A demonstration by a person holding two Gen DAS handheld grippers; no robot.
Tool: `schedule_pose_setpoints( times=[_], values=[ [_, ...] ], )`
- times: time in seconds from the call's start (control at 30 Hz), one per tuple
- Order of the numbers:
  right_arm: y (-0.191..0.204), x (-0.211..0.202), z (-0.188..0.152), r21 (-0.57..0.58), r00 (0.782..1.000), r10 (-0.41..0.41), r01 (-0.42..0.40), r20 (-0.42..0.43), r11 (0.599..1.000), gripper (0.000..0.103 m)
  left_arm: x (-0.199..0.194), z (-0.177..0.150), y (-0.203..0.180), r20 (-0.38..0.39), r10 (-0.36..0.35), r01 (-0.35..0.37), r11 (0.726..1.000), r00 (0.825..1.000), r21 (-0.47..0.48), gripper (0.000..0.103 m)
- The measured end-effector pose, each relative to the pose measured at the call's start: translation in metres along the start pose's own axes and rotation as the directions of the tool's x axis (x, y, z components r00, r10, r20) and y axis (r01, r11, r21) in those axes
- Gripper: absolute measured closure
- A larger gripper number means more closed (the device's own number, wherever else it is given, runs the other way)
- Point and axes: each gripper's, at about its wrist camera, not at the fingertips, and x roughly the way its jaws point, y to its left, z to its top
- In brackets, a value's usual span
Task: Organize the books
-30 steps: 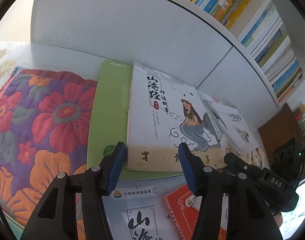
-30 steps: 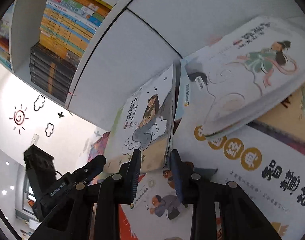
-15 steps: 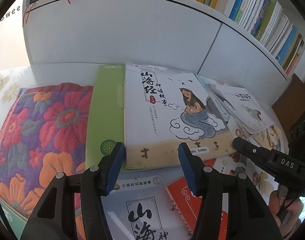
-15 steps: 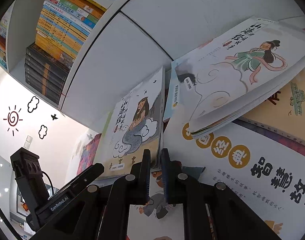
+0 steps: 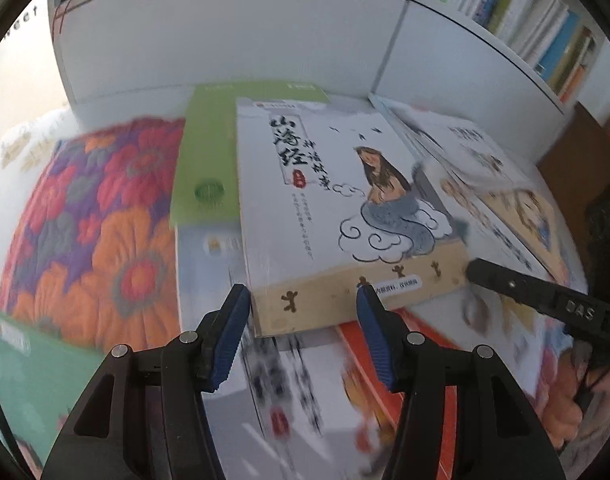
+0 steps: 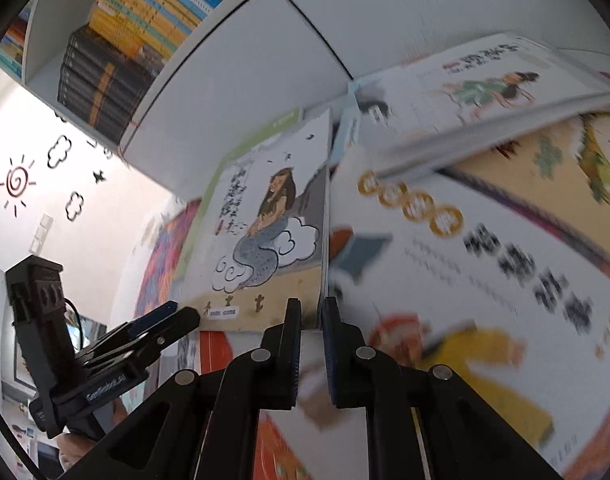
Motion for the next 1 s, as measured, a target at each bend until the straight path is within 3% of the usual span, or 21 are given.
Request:
schedule_pose_setpoints(
  times=[0.23,0.43,0.6,0.67,0.77,0.9,1.0],
  values=[
    [0.005,-0.029,-0.044,-0.063,0.994,-0.046,0.04,-0.095,0.997,0.091,-0.034,-0.049,-0.007,-0.09,-0.122,0.119,0.992,0.988,-0.044,0.051],
    [0.003,-0.071,-0.106,-0.158,0.977,-0.123,0.096,-0.173,0.983,0.09,-0.068,-0.115,-0.039,-0.16,-0.209,0.216,0.976,0.965,0.03,0.051],
    [-0.012,-0.095,-0.156,-0.169,0.946,-0.072,0.018,-0.316,0.985,0.091,-0.084,-0.153,-0.048,-0.199,-0.228,0.243,0.968,0.953,0.054,0.051],
    [-0.018,-0.103,-0.156,-0.153,0.94,-0.052,0.0,-0.337,0.988,0.091,-0.081,-0.145,-0.043,-0.168,-0.206,0.215,0.976,0.964,0.038,0.051],
    [-0.027,-0.109,-0.136,-0.125,0.97,-0.055,0.025,-0.238,0.992,0.091,-0.07,-0.127,-0.039,-0.128,-0.149,0.154,0.988,0.981,0.026,0.051],
    [-0.035,-0.089,-0.117,-0.035,0.977,0.007,-0.015,-0.213,0.999,0.089,-0.055,-0.121,-0.045,-0.168,-0.183,0.187,0.982,0.969,0.011,0.051],
    [-0.036,-0.074,-0.118,0.009,0.973,0.059,-0.059,-0.224,0.998,0.079,-0.053,-0.13,-0.058,-0.187,-0.168,0.18,0.982,0.968,0.053,0.051]
  ],
)
